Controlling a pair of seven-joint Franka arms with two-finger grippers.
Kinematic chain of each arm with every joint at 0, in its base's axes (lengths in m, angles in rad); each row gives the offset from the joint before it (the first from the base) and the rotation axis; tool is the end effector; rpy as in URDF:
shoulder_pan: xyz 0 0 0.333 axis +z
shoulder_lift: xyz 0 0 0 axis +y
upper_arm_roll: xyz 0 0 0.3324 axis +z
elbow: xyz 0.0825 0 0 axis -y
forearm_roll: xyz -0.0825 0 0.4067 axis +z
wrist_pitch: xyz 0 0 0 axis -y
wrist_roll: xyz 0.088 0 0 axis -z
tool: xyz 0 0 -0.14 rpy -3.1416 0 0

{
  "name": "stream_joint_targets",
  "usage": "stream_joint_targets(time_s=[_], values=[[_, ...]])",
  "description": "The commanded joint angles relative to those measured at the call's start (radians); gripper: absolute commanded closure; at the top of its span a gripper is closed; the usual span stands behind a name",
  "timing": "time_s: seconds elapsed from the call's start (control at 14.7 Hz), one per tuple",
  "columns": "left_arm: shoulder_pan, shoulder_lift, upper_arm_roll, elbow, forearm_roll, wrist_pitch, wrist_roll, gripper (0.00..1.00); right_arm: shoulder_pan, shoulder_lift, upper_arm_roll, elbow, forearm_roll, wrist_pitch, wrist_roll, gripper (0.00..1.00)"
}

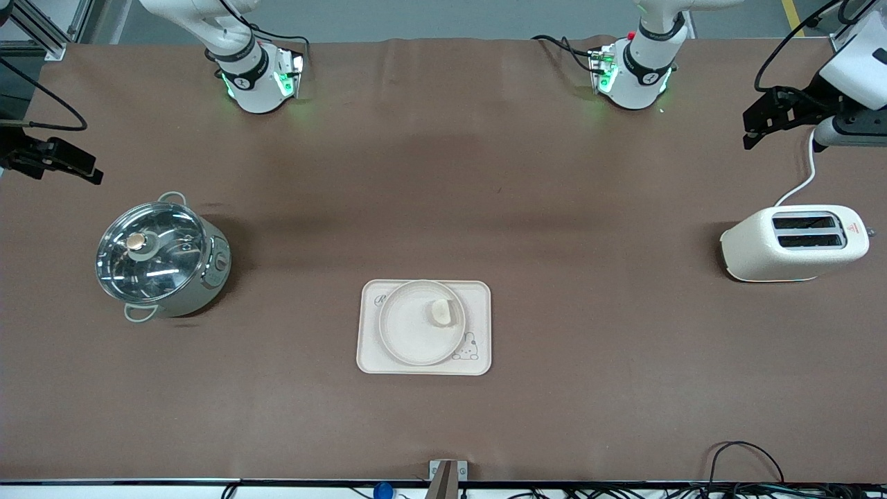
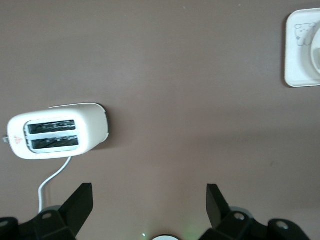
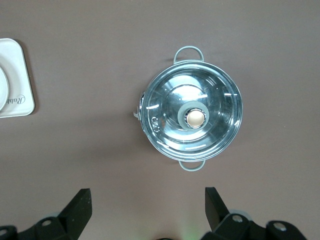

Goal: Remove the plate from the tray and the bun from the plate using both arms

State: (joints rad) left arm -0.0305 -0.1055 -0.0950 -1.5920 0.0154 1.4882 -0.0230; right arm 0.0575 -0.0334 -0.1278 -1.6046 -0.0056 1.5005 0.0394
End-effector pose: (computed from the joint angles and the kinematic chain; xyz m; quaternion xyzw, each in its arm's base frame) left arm 0.5295 -0.0674 0.6486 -0.9987 0.0503 -0.0016 0.0126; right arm 0.5545 -0.0410 0.6043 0.9979 -0.0548 -0.0355 0.0001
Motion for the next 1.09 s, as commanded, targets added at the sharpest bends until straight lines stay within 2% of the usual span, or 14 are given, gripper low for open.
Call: stream_joint_targets(time_s=[0.0, 0.27, 0.41, 0.61, 0.75, 1.02], values=[[0.014, 0.017, 0.000, 0.029, -0.029, -0.016, 0.009, 0.00, -0.001, -0.014, 0.001, -0.003, -0.017, -0.003, 0.019, 0.00], [0.020, 0.018, 0.000, 0.032, -0.028, -0.016, 0.011, 0.00, -0.001, -0.014, 0.001, -0.006, -0.013, -0.011, 0.019, 0.00], [0.020, 0.027, 0.000, 0.032, -0.022, -0.016, 0.003, 0.00, 0.002, -0.014, 0.002, -0.008, 0.016, -0.008, 0.020, 0.00], [0.018, 0.053, 0.000, 0.032, -0.022, -0.006, 0.002, 0.00, 0.013, 0.027, 0.002, -0.041, 0.166, 0.032, 0.020, 0.00], [0.018, 0.058, 0.000, 0.032, -0.022, 0.016, 0.003, 0.00, 0.050, 0.085, 0.002, -0.102, 0.264, 0.139, 0.020, 0.00], [0.017, 0.101, -0.002, 0.030, -0.028, 0.078, 0.002, 0.00, 0.201, 0.304, 0.002, -0.130, 0.458, 0.393, 0.022, 0.00]])
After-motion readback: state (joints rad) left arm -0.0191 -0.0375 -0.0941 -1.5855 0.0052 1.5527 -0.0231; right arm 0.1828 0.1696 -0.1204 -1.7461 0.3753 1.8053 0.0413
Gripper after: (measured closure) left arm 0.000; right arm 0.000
